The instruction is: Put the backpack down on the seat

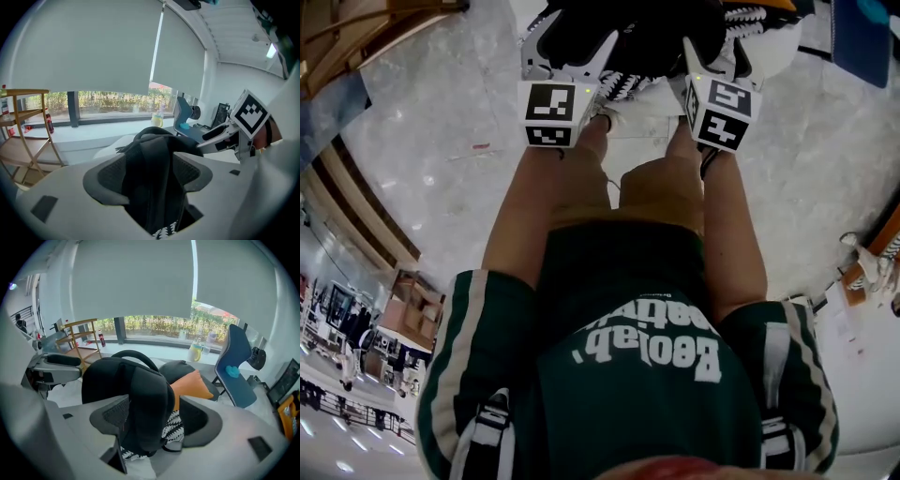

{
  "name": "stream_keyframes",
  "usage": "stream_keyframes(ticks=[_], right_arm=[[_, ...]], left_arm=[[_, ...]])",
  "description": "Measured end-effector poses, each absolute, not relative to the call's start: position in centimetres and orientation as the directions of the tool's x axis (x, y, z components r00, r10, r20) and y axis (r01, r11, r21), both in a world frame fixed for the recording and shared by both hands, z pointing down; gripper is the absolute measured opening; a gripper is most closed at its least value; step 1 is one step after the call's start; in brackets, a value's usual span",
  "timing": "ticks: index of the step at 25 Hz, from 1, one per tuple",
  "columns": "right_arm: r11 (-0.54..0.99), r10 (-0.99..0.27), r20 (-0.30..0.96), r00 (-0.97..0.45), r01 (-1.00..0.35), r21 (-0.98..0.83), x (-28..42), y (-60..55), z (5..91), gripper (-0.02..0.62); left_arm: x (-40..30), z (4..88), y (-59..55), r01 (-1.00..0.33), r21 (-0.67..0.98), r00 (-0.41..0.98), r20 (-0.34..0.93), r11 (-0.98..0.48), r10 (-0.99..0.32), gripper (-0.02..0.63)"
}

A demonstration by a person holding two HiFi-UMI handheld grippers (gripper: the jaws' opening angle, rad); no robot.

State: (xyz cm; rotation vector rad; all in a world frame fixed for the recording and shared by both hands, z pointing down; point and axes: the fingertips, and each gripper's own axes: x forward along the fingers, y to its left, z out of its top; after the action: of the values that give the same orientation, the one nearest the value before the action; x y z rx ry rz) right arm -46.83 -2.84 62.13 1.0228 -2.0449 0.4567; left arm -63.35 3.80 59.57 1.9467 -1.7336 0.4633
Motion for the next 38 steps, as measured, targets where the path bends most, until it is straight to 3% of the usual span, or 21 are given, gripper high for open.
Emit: stream_keyframes(ticks=[5, 13, 23, 28, 38], right_arm=[[0.591, -0.569, 0.726, -0.385, -0.806, 0.036, -47.4, -0.8, 57.0, 0.298], [0.706, -0.582, 0.582, -0.568, -0.708, 0.015, -49.0, 5.5, 46.1, 0.298], [0.767, -0.577, 0.424, -0.698, -0.642, -0.011, -42.4, 15.6, 33.1, 0.296], [0.791, -0.543, 0.328, -0.773, -0.602, -0.108, -38.9, 21.1, 27.5, 0.296], [0.824, -0.551, 0.190, -0.813, -0.566, -0.034, -33.8, 27.8, 17.7, 0.296]], left_arm=[[-62.3, 55.6, 5.9, -0.977, 0.140, 0.209, 0.514, -0.159, -0.832, 0.313], [-59.4, 47.1, 10.0, -0.963, 0.129, 0.270, 0.455, -0.237, -0.849, 0.313], [-51.2, 33.9, 19.2, -0.962, 0.049, 0.265, 0.384, -0.267, -0.884, 0.313], [-45.9, 26.8, 23.9, -0.957, 0.036, 0.285, 0.301, -0.288, -0.910, 0.313], [-41.8, 17.9, 32.1, -0.964, -0.080, 0.230, 0.225, -0.253, -0.947, 0.286]])
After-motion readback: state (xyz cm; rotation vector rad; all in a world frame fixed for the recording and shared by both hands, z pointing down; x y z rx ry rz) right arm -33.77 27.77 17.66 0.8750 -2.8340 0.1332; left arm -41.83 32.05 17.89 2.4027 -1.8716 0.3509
